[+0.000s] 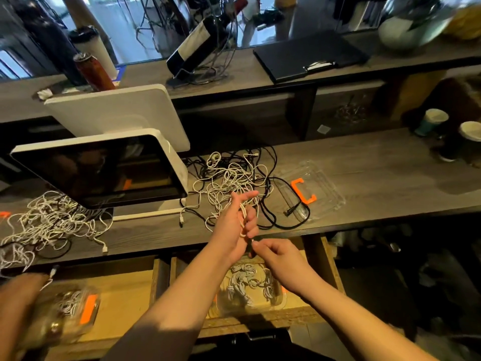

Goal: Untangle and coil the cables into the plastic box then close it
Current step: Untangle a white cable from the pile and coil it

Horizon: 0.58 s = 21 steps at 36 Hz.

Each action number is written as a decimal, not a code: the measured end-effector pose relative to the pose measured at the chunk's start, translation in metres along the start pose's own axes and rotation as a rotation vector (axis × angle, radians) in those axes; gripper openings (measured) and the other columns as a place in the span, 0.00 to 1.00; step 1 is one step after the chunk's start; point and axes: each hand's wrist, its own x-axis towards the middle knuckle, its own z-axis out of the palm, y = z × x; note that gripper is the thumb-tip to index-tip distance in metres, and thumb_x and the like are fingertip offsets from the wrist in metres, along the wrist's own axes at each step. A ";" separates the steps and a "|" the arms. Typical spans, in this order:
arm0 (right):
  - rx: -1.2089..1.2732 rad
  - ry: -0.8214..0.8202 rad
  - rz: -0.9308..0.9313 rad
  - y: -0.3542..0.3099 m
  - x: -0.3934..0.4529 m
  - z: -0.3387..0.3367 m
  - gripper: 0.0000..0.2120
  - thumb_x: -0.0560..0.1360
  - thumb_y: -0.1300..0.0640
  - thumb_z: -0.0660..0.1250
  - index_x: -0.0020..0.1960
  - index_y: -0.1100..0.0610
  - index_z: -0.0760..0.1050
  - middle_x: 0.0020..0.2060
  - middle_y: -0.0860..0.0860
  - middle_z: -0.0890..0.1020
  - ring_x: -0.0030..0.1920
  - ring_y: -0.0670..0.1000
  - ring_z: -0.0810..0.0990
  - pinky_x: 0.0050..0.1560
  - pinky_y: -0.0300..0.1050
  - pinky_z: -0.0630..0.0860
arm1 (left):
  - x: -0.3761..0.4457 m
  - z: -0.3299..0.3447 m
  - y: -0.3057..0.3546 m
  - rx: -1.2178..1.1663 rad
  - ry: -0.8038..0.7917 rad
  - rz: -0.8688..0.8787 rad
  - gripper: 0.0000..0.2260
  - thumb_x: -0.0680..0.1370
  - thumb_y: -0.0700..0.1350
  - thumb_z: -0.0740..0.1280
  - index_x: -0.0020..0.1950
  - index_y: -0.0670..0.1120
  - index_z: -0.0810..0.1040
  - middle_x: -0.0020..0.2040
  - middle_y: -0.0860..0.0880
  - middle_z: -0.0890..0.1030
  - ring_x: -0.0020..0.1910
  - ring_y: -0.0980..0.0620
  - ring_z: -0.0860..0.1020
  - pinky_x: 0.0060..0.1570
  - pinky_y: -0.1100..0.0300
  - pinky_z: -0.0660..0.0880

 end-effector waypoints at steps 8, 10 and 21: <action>-0.018 -0.091 0.093 0.007 0.000 -0.003 0.12 0.83 0.53 0.59 0.48 0.56 0.79 0.23 0.44 0.72 0.27 0.45 0.69 0.30 0.43 0.64 | 0.008 0.006 -0.012 0.009 0.138 0.114 0.23 0.85 0.58 0.51 0.57 0.43 0.78 0.30 0.52 0.62 0.27 0.57 0.58 0.26 0.63 0.55; -0.029 -0.073 0.093 0.008 -0.001 -0.004 0.11 0.83 0.53 0.60 0.51 0.54 0.80 0.24 0.46 0.73 0.27 0.46 0.70 0.30 0.43 0.65 | 0.010 0.007 -0.016 0.021 0.163 0.123 0.23 0.85 0.58 0.52 0.57 0.43 0.78 0.30 0.53 0.62 0.27 0.58 0.58 0.26 0.63 0.55; -0.209 -0.140 -0.005 0.003 -0.007 -0.013 0.16 0.82 0.48 0.61 0.41 0.54 0.79 0.24 0.45 0.74 0.25 0.41 0.70 0.30 0.38 0.65 | 0.016 0.007 -0.020 0.291 0.279 0.242 0.24 0.85 0.58 0.52 0.57 0.43 0.80 0.31 0.53 0.60 0.28 0.57 0.58 0.28 0.63 0.56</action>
